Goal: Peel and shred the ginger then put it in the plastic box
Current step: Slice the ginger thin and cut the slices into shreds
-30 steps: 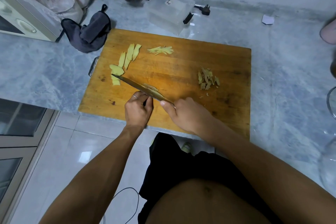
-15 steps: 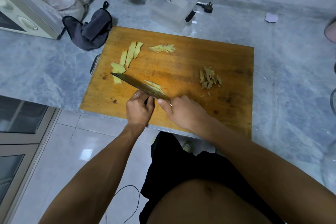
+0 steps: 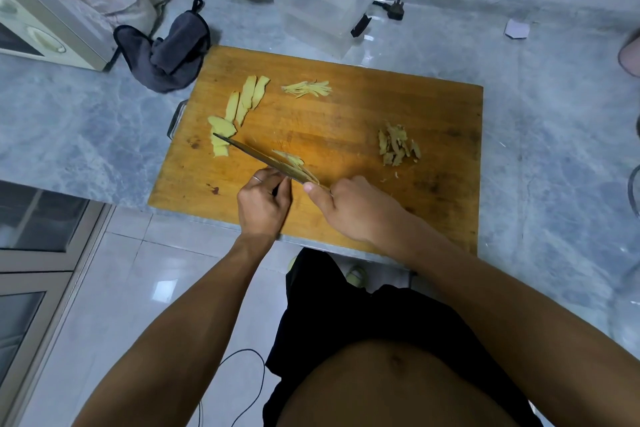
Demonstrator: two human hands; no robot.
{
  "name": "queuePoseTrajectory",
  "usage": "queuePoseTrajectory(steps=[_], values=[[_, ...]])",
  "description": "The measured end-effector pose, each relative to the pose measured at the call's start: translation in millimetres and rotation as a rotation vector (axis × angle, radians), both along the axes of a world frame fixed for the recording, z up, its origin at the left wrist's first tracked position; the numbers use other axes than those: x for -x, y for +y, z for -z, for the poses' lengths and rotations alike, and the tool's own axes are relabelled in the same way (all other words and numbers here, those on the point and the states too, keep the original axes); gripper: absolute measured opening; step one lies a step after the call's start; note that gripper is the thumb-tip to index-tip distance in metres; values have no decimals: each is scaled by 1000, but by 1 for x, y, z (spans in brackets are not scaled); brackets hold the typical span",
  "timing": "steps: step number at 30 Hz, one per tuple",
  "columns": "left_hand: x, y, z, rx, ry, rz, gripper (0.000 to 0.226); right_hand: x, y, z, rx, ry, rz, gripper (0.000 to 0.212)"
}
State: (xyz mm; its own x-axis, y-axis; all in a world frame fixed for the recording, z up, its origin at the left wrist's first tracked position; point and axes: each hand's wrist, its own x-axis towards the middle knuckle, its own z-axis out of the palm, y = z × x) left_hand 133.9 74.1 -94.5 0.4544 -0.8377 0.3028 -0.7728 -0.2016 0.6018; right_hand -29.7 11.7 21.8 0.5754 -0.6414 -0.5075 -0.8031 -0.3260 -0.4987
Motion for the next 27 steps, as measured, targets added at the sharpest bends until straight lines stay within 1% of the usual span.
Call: queuePoseTrajectory(steps=[4,6,7,9,16,22,25,27], values=[[1,0,0,-23,2,4,26,-7,3,4,22,1,2,65],[0,2,2,-26,5,4,24,-11,6,7,56,2,-6,61],[-1,2,2,-28,8,3,25,-11,8,7,71,-9,-11,58],[-2,2,2,-31,11,0,28,-10,9,8,83,-40,-19,60],[-3,1,3,-14,10,6,25,2,3,6,51,-26,-36,62],[0,1,2,18,3,-6,28,-1,1,3,24,-14,-33,62],[2,1,2,10,6,-22,24,-4,2,3,15,-1,-14,63],[3,0,1,-3,16,-27,16,-6,4,4,26,0,1,62]])
